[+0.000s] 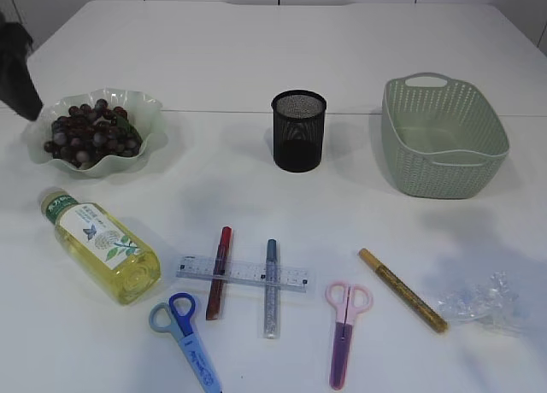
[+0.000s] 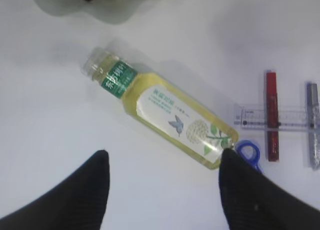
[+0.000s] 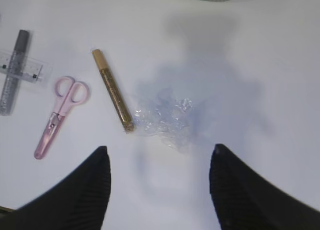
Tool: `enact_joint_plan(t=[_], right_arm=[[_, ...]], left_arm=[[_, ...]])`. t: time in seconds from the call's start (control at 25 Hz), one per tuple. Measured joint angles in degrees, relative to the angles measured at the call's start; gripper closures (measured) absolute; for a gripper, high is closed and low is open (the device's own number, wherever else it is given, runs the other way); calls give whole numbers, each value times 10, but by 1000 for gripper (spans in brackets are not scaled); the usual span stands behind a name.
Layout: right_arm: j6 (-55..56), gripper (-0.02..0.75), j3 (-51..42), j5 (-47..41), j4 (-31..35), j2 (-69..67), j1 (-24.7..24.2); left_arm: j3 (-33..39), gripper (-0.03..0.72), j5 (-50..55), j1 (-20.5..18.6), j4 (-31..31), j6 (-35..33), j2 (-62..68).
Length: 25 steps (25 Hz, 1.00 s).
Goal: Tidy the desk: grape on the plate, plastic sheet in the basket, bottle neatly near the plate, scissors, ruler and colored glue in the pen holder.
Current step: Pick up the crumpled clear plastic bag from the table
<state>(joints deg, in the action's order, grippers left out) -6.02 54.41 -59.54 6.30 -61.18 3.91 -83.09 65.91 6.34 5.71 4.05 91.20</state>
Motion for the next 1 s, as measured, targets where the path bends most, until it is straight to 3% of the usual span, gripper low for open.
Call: enact_joint_plan(t=[0.2,0.48,0.68,1.0], right_arm=[[-19,248,0,2,-33,-58,16],[-58,248,1,3,-159,-166,117],[-69,242,2,6,-169,-235,137],[-71,165,0,42,-184,-298,159]], left_arm=[[95,193,-9,0,12,0,-75],[172,193,-9,0,12,0,-176],[185,194,-9,0,12,0,-208],[187,195,-9,0,6,-11,-211]])
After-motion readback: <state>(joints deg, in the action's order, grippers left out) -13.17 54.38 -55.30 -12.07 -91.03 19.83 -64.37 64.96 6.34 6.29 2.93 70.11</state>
